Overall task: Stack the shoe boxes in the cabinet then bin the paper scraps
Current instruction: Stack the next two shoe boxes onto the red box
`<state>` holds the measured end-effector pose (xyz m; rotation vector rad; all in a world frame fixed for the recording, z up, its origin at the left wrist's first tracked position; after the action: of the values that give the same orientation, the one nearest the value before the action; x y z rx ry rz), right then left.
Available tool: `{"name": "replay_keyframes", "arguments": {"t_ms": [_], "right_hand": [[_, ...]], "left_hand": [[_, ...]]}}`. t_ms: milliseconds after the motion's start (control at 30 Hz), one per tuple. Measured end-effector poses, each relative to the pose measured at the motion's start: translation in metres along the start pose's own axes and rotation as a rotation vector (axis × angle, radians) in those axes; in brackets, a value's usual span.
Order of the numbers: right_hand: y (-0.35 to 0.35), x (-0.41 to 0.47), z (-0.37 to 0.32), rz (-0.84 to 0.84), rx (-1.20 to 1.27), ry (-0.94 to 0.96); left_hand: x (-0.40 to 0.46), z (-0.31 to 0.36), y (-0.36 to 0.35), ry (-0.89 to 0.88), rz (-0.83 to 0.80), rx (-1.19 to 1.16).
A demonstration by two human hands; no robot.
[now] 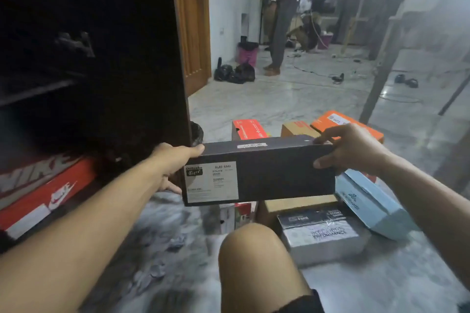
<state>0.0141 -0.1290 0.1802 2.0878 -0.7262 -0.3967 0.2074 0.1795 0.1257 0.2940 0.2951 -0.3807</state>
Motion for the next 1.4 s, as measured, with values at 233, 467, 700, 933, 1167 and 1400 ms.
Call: {"name": "replay_keyframes", "arguments": {"t_ms": [233,467,700,933,1167,1400], "right_hand": [[-0.079,0.033,-0.089,-0.028,0.202,0.131],[-0.175,0.066,-0.171,-0.167,0.193,0.208],[-0.277,0.096,-0.244,-0.333,0.156,0.278],[-0.354,0.123,-0.3,-0.371,0.204,0.344],[-0.424,0.15,-0.383,-0.353,0.248,0.447],[-0.498,0.169,-0.453,-0.344,0.246,0.565]], "left_hand": [[0.006,-0.038,0.105,0.07,0.211,-0.104],[0.013,-0.078,0.188,0.152,0.369,-0.192],[0.034,-0.105,0.264,0.136,0.606,-0.289],[0.053,-0.131,0.329,0.102,0.812,-0.342],[0.077,-0.15,0.392,0.018,0.971,-0.417],[0.115,-0.194,0.457,-0.034,1.101,-0.424]]}}
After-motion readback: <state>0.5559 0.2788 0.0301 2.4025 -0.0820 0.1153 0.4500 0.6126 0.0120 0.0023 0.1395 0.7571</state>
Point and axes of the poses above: each hand's wrist, its own x-axis towards the middle knuckle, its own y-axis out of the back of the hand, z = x × y, the point moved 10 cm from there along x, towards the middle knuckle, and after that the axes turned 6 degrees about -x, right-handed, at the moved point
